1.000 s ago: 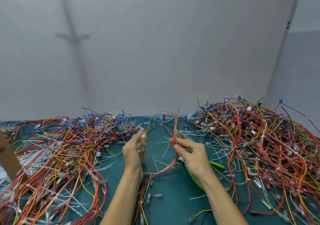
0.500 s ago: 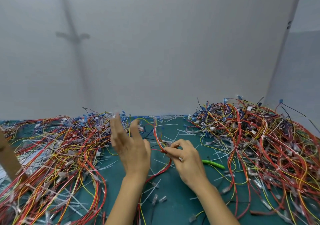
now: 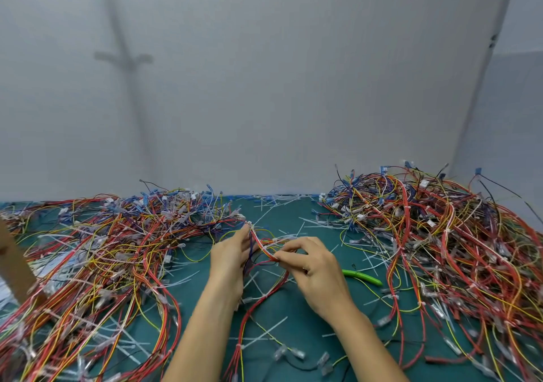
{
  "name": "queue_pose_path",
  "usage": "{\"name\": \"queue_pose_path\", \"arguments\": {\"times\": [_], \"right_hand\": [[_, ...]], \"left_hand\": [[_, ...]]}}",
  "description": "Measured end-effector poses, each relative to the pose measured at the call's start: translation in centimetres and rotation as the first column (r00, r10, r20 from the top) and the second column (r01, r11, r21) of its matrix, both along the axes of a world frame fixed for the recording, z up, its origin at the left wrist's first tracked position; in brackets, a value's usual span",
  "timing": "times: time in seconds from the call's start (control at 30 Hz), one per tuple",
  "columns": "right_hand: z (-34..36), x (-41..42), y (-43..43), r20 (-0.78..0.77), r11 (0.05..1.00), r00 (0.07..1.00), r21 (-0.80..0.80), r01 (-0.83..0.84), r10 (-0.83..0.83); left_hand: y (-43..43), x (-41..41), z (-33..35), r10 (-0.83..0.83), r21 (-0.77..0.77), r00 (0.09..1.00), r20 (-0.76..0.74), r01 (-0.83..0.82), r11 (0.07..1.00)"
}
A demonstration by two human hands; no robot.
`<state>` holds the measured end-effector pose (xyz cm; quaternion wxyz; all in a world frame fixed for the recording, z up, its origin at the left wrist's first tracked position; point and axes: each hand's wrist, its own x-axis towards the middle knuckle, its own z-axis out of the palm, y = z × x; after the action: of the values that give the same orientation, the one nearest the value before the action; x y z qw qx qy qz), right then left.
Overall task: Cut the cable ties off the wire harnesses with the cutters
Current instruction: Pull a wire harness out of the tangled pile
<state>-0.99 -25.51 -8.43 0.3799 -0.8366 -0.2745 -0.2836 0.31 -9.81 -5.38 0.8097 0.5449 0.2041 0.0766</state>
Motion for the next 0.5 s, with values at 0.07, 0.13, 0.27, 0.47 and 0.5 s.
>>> {"name": "queue_pose_path", "arguments": {"times": [0.07, 0.13, 0.27, 0.47, 0.5], "right_hand": [[0.3, 0.0, -0.2, -0.047, 1.0, 0.999, -0.014, -0.014, 0.014], [0.9, -0.1, -0.7, -0.146, 0.998, 0.988, 0.055, -0.032, 0.04], [2.2, -0.4, -2.1, -0.298, 0.955, 0.955, 0.288, 0.075, 0.015], [2.1, 0.5, -5.1, -0.41, 0.806, 0.699, -0.205, 0.555, -0.586], [2.0, 0.6, -5.4, -0.439, 0.804, 0.673, -0.31, 0.508, -0.595]], "left_hand": [[0.5, 0.0, -0.3, -0.068, -0.098, 0.997, 0.031, 0.07, 0.993], [0.7, 0.0, -0.3, -0.064, -0.077, 0.996, 0.064, 0.068, 0.995], [0.6, 0.1, 0.2, -0.027, -0.064, 0.988, 0.151, 0.037, 0.997], [0.7, 0.2, 0.4, 0.02, -0.216, 0.957, 0.289, 0.045, 0.975], [0.7, 0.2, 0.2, 0.0, -0.192, 0.955, 0.297, 0.06, 0.98]]}}
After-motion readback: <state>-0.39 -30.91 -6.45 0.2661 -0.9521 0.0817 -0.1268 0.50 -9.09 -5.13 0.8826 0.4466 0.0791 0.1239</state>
